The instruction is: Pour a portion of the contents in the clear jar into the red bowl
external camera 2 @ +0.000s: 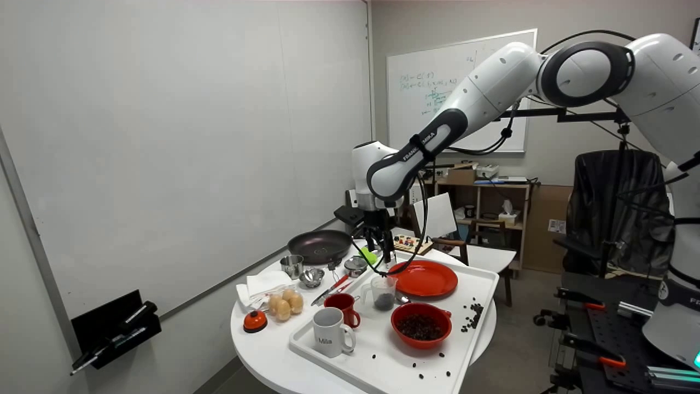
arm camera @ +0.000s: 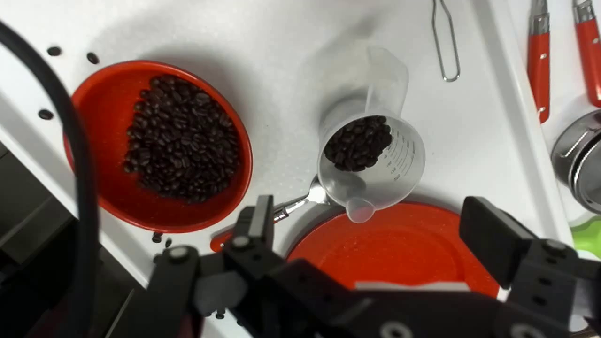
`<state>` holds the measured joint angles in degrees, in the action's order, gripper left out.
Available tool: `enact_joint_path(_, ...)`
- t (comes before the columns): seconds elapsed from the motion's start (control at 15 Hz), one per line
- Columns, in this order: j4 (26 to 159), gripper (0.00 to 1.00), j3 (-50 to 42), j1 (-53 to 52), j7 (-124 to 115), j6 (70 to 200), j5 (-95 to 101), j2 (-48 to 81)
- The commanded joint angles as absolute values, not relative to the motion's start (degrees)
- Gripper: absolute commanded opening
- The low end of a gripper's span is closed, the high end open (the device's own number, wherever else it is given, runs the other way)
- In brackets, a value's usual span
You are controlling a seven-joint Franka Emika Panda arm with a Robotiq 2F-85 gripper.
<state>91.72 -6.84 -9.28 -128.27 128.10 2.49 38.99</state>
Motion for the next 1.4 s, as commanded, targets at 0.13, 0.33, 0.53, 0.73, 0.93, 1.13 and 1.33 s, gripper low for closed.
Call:
enact_joint_path(0.13, 82.1, 1.00, -8.1, -9.2, -130.7, 126.3, 2.7, 47.9)
enact_joint_path(0.33, 78.7, 1.00, -7.4, -8.3, -129.9, 124.7, 1.5, 51.0)
enact_joint_path(0.53, 76.8, 1.00, -7.1, -7.5, -129.4, 123.5, 0.6, 53.2)
enact_joint_path(0.73, 75.3, 1.00, -6.9, -6.7, -128.7, 122.1, 0.3, 55.4)
enact_joint_path(0.93, 74.9, 1.00, -6.4, -6.6, -127.8, 122.0, 0.4, 55.8)
enact_joint_path(1.13, 76.9, 1.00, -5.5, -8.0, -125.7, 124.7, 1.3, 52.9)
enact_joint_path(1.33, 77.0, 1.00, -4.9, -9.8, -124.0, 126.6, 2.1, 51.0)
